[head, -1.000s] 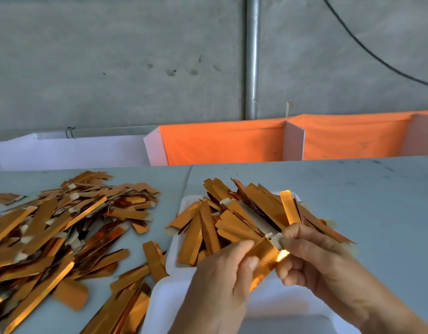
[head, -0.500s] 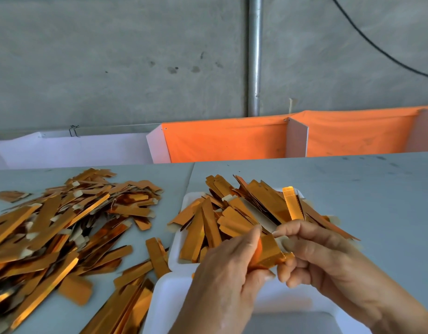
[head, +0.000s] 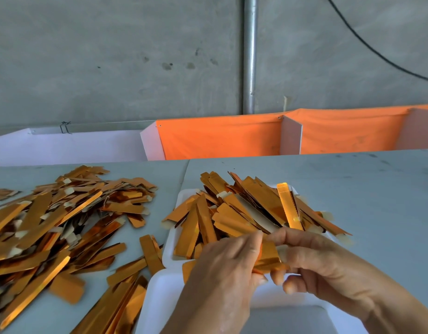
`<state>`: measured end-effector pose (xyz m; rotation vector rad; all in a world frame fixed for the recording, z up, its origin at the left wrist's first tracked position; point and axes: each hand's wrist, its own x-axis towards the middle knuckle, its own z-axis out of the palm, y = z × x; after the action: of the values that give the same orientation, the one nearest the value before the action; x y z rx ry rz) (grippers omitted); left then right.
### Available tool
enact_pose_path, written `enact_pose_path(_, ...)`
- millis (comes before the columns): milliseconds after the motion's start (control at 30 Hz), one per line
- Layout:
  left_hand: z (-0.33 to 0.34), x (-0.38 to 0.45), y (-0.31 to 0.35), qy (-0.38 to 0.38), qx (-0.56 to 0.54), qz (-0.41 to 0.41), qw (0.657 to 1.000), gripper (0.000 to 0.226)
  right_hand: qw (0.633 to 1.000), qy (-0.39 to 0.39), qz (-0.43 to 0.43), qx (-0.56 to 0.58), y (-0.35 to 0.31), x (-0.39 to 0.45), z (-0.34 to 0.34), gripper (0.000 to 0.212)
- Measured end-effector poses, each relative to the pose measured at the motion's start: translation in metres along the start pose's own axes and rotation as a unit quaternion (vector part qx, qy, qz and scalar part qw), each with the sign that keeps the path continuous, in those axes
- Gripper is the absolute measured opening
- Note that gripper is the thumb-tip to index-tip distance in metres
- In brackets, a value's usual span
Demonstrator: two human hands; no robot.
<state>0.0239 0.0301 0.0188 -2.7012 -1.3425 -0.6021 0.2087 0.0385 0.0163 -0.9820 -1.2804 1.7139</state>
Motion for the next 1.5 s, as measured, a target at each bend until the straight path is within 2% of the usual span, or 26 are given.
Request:
enact_pose_path(67,-0.001,0.000,0.002,0.010,-0.007,0.007,1.000,0.069,1.000,0.004,0.015,-0.017,0.002,0.002,0.000,0.033)
enact_pose_path(133,0.009,-0.001,-0.003,0.004,-0.003,0.011,1.000,0.071,0.999,0.011,0.022,-0.026,0.003,0.003,0.001,0.020)
enact_pose_path(200,0.003,0.001,-0.002,0.006,0.051,0.010,0.999,0.075,0.999,0.016,0.024,-0.030,0.003,0.003,0.003,0.009)
enact_pose_path(233,0.001,0.002,-0.002,-0.016,0.039,0.004,0.999,0.077,0.999,0.020,0.026,-0.032,0.004,0.004,0.003,0.006)
enact_pose_path(300,-0.001,0.005,0.003,-0.042,0.042,0.000,0.998,0.075,0.998,0.035,0.031,-0.052,0.005,0.006,0.001,0.009)
enact_pose_path(433,0.009,0.003,0.003,-0.029,0.014,0.005,0.999,0.068,0.991,0.060,0.023,-0.117,0.006,0.007,0.000,0.018)
enact_pose_path(500,0.005,0.003,0.005,-0.045,0.037,0.018,0.998,0.070,0.992,0.069,0.015,-0.107,0.005,0.005,0.001,0.020)
enact_pose_path(600,0.006,-0.001,0.005,-0.016,0.009,0.035,0.999,0.069,0.993,0.081,0.005,-0.089,0.005,0.004,0.000,0.025)
enact_pose_path(700,0.009,0.000,-0.002,0.027,0.034,0.029,0.999,0.073,0.991,0.101,-0.012,-0.084,0.006,0.004,-0.002,0.021)
enact_pose_path(833,0.007,-0.001,0.000,0.045,-0.008,0.001,0.999,0.066,0.994,0.095,-0.051,-0.029,0.002,0.001,0.000,0.011)
enact_pose_path(900,0.000,-0.003,0.003,0.028,-0.070,-0.021,0.997,0.056,0.996,0.066,-0.052,-0.011,0.000,-0.003,0.001,0.015)
enact_pose_path(967,0.001,-0.003,-0.002,0.057,-0.136,-0.035,0.989,0.047,0.997,0.047,-0.062,0.005,0.000,-0.005,0.000,0.026)
enact_pose_path(1033,0.004,-0.004,-0.004,0.091,-0.217,-0.043,0.971,0.047,0.996,0.037,-0.083,0.015,-0.001,-0.005,0.001,0.035)
enact_pose_path(1100,0.004,-0.004,-0.001,0.091,-0.265,-0.037,0.959,0.054,0.993,0.041,-0.106,0.014,-0.004,-0.005,0.003,0.038)
enact_pose_path(1233,0.005,-0.004,0.001,0.104,-0.271,-0.011,0.957,0.052,0.990,0.062,-0.125,0.017,-0.005,-0.007,0.004,0.058)
enact_pose_path(1367,0.006,-0.003,0.004,0.113,-0.246,0.001,0.963,0.051,0.993,0.055,-0.109,0.009,-0.008,-0.012,0.004,0.037)
enact_pose_path(1500,0.005,-0.002,0.009,0.120,-0.246,0.015,0.962,0.053,0.993,0.048,-0.100,0.035,-0.010,-0.013,0.003,0.062)
